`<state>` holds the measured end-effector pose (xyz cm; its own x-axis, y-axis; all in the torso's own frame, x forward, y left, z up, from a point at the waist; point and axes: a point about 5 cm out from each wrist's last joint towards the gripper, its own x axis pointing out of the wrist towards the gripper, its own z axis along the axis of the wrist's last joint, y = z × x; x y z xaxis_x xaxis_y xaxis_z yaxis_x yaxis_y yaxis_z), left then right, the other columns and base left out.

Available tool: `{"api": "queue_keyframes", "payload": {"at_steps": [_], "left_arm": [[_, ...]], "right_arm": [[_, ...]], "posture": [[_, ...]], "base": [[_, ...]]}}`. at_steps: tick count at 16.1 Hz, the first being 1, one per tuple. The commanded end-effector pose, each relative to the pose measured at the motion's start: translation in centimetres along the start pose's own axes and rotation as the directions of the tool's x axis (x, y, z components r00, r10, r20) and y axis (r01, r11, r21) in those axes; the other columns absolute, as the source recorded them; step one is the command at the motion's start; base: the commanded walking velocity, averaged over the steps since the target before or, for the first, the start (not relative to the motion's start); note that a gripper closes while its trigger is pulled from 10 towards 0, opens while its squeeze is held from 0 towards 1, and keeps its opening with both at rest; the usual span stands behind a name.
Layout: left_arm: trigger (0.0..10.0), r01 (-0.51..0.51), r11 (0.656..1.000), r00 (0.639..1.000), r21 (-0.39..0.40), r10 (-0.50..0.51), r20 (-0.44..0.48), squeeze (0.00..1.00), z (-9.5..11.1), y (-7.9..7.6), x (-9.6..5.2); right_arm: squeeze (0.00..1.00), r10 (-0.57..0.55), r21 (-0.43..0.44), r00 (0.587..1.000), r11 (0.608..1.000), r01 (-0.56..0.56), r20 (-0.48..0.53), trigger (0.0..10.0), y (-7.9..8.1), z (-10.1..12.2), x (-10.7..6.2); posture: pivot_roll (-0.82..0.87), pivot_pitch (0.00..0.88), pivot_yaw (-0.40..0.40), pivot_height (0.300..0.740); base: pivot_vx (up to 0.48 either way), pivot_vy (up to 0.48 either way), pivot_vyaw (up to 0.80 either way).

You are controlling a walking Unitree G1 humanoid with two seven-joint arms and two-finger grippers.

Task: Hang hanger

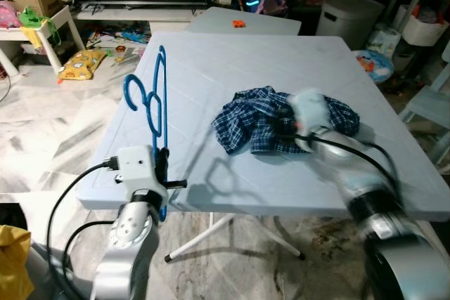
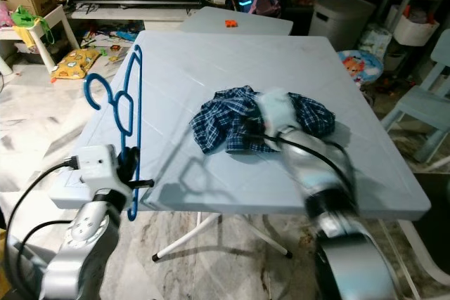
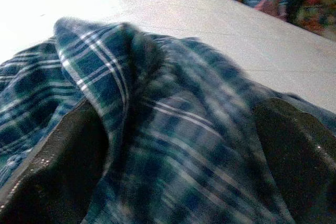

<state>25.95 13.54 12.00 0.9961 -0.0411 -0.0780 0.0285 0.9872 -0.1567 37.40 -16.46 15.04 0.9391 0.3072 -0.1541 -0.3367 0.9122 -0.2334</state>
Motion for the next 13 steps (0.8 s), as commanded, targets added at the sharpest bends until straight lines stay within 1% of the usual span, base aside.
{"api": "queue_keyframes", "payload": {"at_steps": [1,2,4,6,7,8,13], "left_arm": [[10.0,0.031,1.000,0.999,-0.003,-0.031,0.013,0.00,0.6,-0.1,-0.6],[10.0,0.045,0.999,0.999,0.003,-0.045,0.010,0.00,0.7,-0.1,-1.0],[10.0,0.072,0.997,0.997,0.019,-0.072,0.003,0.00,0.7,0.0,-1.5],[10.0,0.089,0.996,0.996,0.025,-0.089,0.003,0.00,0.9,0.0,-1.4],[10.0,0.104,0.994,0.995,0.027,-0.104,0.005,0.00,1.1,-0.2,-1.2],[10.0,0.135,0.990,0.991,0.046,-0.136,0.008,0.00,1.3,-0.8,-0.9],[10.0,0.172,0.983,0.985,0.059,-0.173,0.014,0.00,1.7,-1.3,-0.4]], "right_arm": [[0.00,-0.008,0.050,0.997,0.999,0.004,0.080,10.0,-0.3,1.1,-1.2],[0.00,-0.032,0.092,0.994,0.995,0.022,0.104,10.0,-0.4,0.8,-2.5],[0.00,-0.099,0.182,0.988,0.980,0.076,0.116,10.0,-0.5,0.1,-4.3],[0.00,-0.132,0.220,0.985,0.970,0.105,0.110,10.0,-0.3,-0.3,-5.3],[0.00,-0.136,0.228,0.985,0.967,0.110,0.104,10.0,-0.2,-0.5,-5.7],[0.00,-0.148,0.247,0.985,0.961,0.122,0.088,10.0,0.1,-0.7,-6.1],[0.00,-0.147,0.262,0.986,0.958,0.121,0.080,10.0,0.5,-0.3,-6.1]], "posture": [[-0.10,0.004,0.013,0.740],[-0.10,0.002,0.019,0.740],[-0.10,0.000,0.027,0.740],[-0.10,0.000,0.031,0.740],[-0.10,0.000,0.032,0.740],[-0.10,0.000,0.037,0.740],[-0.10,0.000,0.043,0.740]], "base": [[0.000,0.000,0.00],[0.000,0.000,0.00],[0.000,0.000,0.00],[0.000,0.000,0.00],[0.000,0.000,0.00],[0.000,0.000,0.00],[0.000,0.000,0.00]]}}
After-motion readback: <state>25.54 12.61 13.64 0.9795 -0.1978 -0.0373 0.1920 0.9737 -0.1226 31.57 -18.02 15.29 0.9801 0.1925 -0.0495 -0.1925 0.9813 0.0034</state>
